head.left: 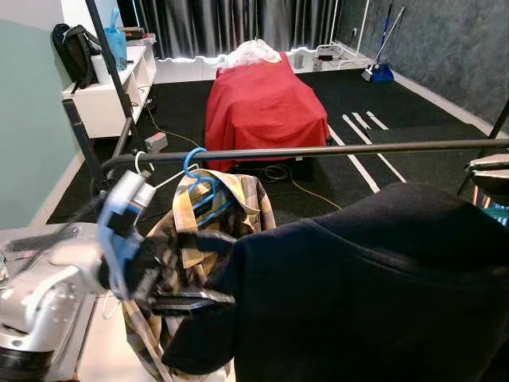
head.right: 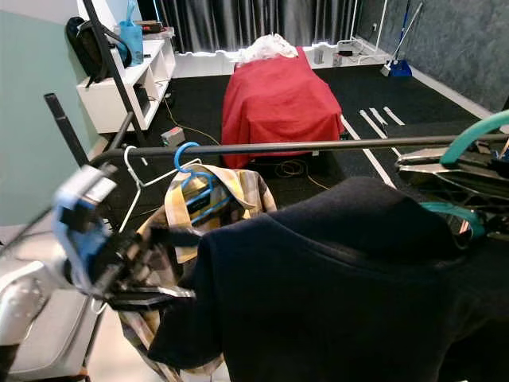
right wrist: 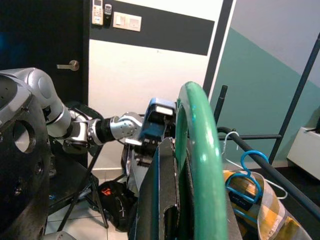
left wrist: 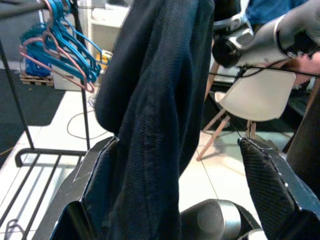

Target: Hang hanger

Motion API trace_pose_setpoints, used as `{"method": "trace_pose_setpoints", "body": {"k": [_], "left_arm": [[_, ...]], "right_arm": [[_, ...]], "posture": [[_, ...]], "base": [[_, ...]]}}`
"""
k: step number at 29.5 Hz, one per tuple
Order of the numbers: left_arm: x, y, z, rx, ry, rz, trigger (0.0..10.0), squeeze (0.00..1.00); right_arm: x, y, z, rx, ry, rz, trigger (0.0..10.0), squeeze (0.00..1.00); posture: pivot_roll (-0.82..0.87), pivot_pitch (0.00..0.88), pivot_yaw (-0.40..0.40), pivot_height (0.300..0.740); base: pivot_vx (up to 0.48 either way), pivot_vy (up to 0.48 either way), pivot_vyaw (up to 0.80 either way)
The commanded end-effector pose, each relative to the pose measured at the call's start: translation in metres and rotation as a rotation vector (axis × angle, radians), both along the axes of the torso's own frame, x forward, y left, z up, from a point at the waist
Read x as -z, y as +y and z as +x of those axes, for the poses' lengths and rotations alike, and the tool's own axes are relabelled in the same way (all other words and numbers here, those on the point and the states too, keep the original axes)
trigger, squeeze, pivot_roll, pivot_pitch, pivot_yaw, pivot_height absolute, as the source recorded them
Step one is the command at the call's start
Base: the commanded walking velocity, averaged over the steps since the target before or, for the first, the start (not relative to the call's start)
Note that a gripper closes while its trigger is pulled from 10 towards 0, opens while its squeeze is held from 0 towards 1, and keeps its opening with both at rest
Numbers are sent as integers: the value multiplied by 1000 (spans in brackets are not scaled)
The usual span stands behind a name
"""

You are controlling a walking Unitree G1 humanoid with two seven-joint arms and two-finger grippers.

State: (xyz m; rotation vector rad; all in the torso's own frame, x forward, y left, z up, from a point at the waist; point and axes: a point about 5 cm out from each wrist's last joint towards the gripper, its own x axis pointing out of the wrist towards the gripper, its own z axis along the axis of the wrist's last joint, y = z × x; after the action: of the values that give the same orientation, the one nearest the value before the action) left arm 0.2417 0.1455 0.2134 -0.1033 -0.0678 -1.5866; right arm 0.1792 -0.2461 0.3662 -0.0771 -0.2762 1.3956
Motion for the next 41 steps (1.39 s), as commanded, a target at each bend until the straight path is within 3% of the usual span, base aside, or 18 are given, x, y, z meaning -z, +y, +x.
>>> {"method": "trace_pose_setpoints", "body": {"k": [1, 9, 11, 12, 19, 20, 24, 25, 27, 28, 30, 31, 32, 33, 34, 36, 39, 41], "left_arm": [[4, -3, -1, -12, 1, 24, 10000, 0], [15, -22, 7, -73, 20, 37, 10000, 0], [16, -26, 10, -102, 25, 34, 9529, 0], [16, -27, 12, -116, 35, 34, 0, 0], [16, -20, 13, -126, 38, 54, 0, 0], [14, -10, 20, -185, 17, 78, 0, 0], [13, -7, 22, -206, 9, 86, 0, 0], [10, 5, 29, -281, -15, 97, 0, 0], [10, 5, 29, -281, -15, 97, 0, 0], [6, 18, 36, -367, -39, 105, 0, 0], [6, 18, 36, -367, -39, 105, 0, 0], [1, 33, 44, -461, -69, 114, 0, 0], [1, 33, 44, -461, -69, 114, 0, 0], [-8, 54, 54, -596, -106, 121, 0, 0], [-8, 54, 54, -596, -106, 121, 0, 0], [-22, 80, 63, -750, -152, 101, 0, 0], [-22, 80, 63, -750, -152, 101, 0, 0], [-32, 91, 67, -827, -172, 61, 0, 0]], "right_arm": [[-4, 3, -1, -17, -7, -14, 0, 0], [-3, 6, -1, -25, -8, -13, 0, 0], [-3, 7, -1, -28, -10, -11, 0, 0], [-3, 8, -2, -30, -12, -11, 0, 0], [-3, 7, -2, -18, -17, -8, 0, 0], [-5, 3, 0, 5, -24, -2, 0, 0], [-6, 2, 0, 13, -26, 1, 0, 0], [-5, -1, 0, 38, -20, 0, 0, 0], [-5, -1, 0, 38, -20, 0, 0, 0], [-2, -5, 1, 71, -5, -3, 0, 0], [-2, -5, 1, 71, -5, -3, 0, 0], [2, -12, 2, 119, 16, -7, 0, 0], [2, -12, 2, 119, 16, -7, 0, 0], [13, -22, 5, 203, 58, -18, 0, 0], [13, -22, 5, 203, 58, -18, 0, 0], [38, -34, 8, 312, 154, -58, 0, 0], [38, -34, 8, 312, 154, -58, 0, 0], [69, -37, 9, 370, 262, -110, 0, 0]], "posture": [[-179, 0, 45, 740], [-174, 0, 48, 740], [-175, 0, 50, 740], [-176, 0, 52, 740], [-175, 0, 54, 740], [-173, 0, 52, 740], [-173, 0, 52, 740], [-173, 0, 50, 740], [-173, 0, 50, 740], [-175, 0, 44, 740], [-175, 0, 44, 740], [-174, 0, 41, 740], [-174, 0, 41, 740], [-176, 0, 38, 740], [-176, 0, 38, 740], [-180, 0, 39, 740], [-180, 0, 39, 740], [-180, 0, 37, 740]], "base": [[0, 0, 0], [0, 0, 0], [0, 0, 0], [0, 0, 0], [0, 0, 0], [0, 0, 0], [0, 0, 0], [0, 0, 0], [0, 0, 0], [0, 0, 0], [0, 0, 0], [0, 0, 0], [0, 0, 0], [0, 0, 0], [0, 0, 0], [0, 0, 0], [0, 0, 0], [0, 0, 0]]}}
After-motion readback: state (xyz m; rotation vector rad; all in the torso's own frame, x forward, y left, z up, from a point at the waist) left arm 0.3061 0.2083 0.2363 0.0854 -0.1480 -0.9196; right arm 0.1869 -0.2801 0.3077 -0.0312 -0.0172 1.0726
